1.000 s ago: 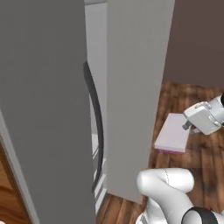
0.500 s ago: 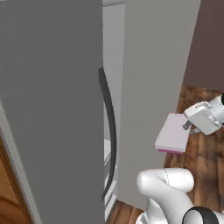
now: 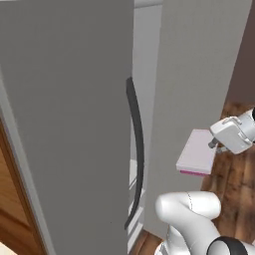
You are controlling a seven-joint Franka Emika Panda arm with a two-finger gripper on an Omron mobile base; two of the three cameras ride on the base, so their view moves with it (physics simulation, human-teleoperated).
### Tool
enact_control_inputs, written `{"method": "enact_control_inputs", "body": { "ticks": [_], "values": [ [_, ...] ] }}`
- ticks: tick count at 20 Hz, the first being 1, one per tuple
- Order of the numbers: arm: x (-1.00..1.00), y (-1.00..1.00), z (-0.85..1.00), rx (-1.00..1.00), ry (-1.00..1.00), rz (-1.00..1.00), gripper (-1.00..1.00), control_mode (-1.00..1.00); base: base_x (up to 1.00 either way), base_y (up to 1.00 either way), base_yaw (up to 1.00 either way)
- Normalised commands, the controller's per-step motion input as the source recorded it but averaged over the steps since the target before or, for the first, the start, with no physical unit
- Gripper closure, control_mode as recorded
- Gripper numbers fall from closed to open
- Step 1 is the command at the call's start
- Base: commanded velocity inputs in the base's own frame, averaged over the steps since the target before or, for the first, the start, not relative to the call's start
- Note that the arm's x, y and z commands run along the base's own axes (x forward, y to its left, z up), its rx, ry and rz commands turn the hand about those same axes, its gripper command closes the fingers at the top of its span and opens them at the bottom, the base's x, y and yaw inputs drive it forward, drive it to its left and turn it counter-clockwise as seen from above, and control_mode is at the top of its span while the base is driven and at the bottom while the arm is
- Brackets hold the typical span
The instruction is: The ice cube tray has been filled with water. Take the tray and place it in the freezer to make ice. Close the freezer door after placing the tray.
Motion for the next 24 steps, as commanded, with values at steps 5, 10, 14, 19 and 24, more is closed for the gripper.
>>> {"method": "enact_control_inputs", "body": {
  "ticks": [5,10,14,19,24],
  "values": [
    [0.0,0.0,0.0,0.0,0.0,0.0,1.0,1.0,0.48,0.0,0.27],
    [0.0,0.0,0.0,0.0,0.0,0.0,1.0,1.0,0.44,0.0,0.27],
    [0.0,0.0,0.0,0.0,0.0,0.0,1.0,1.0,0.33,0.0,0.26],
    [0.0,0.0,0.0,0.0,0.0,0.0,1.0,1.0,0.3,0.0,0.26],
    [0.0,0.0,0.0,0.0,0.0,0.0,1.0,1.0,0.25,-0.04,0.29]
  ]
}}
